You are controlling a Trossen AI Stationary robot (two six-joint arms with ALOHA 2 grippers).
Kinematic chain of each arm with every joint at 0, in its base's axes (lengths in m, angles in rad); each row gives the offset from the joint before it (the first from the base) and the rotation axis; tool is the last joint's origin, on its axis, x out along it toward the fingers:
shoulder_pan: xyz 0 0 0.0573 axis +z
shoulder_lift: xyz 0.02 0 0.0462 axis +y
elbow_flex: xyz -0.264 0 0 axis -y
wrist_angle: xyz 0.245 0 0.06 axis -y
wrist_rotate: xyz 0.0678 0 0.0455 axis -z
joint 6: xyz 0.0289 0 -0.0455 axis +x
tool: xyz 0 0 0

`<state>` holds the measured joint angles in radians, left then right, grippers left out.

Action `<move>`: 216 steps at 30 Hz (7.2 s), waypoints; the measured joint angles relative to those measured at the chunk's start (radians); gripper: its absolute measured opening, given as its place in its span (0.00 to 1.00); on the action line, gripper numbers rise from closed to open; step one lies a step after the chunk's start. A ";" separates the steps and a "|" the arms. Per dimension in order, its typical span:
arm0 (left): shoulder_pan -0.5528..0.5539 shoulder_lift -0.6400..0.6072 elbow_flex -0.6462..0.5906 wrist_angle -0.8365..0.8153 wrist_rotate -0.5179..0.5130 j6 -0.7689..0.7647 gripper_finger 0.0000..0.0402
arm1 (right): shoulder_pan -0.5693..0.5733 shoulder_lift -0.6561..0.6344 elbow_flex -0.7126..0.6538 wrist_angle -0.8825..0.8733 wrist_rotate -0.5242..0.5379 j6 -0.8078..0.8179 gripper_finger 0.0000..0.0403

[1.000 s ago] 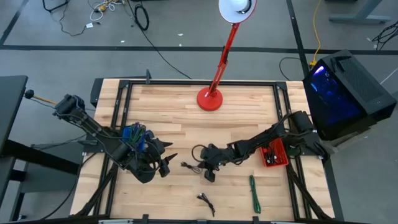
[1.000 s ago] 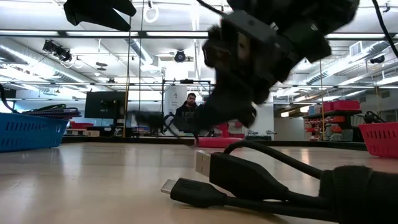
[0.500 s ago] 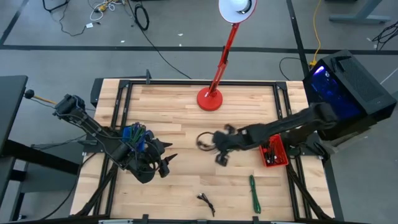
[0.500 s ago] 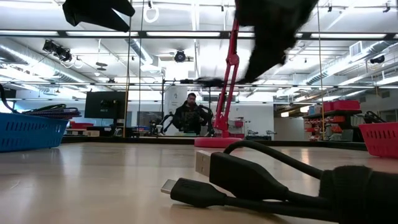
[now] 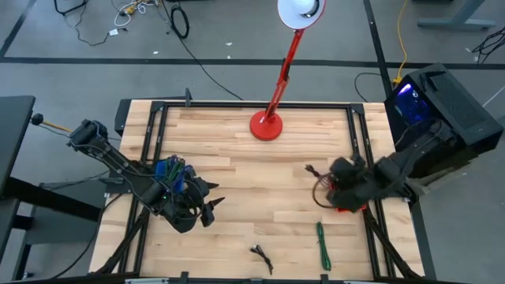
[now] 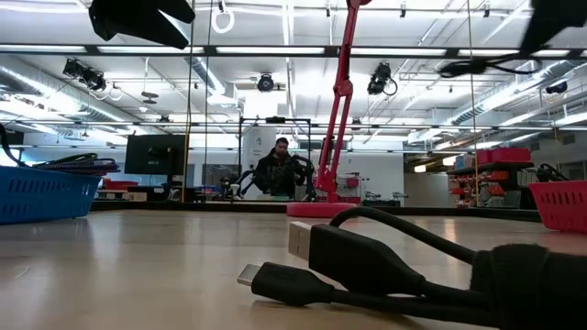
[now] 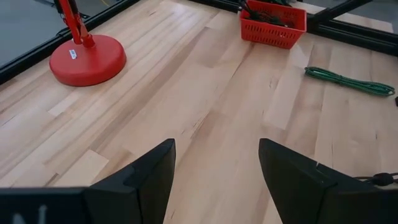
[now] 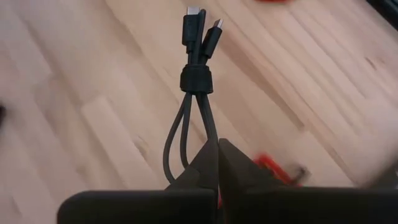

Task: Pick & Place USB Port
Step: Put the black charger cable into the red bin

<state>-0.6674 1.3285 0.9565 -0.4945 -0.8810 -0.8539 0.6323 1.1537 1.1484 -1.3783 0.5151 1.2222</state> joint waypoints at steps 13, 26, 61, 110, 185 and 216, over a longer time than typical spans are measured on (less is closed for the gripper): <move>0.000 0.000 0.000 0.000 0.004 -0.006 0.59 | 0.268 0.034 -0.016 -0.191 -0.028 0.442 0.00; -0.005 0.000 0.000 0.000 0.004 -0.007 0.59 | 0.382 0.115 -0.191 -0.192 -0.324 0.709 0.00; -0.004 0.000 0.000 0.001 0.003 -0.018 0.59 | 0.412 0.116 -0.331 -0.120 -0.304 0.759 0.28; 0.055 0.682 0.106 0.803 0.551 0.452 0.59 | 0.206 0.116 -0.195 0.781 0.434 -0.241 0.31; 0.074 0.785 0.105 0.980 0.650 0.431 0.04 | 0.206 0.116 -0.195 0.774 0.411 -0.245 0.31; 0.140 0.490 0.370 0.315 0.174 0.641 0.04 | 0.033 0.297 -0.196 1.293 0.095 -0.723 0.31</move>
<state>-0.5278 1.8183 1.3265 -0.1794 -0.7075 -0.2127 0.6653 1.4510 0.9521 -0.0851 0.6103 0.4989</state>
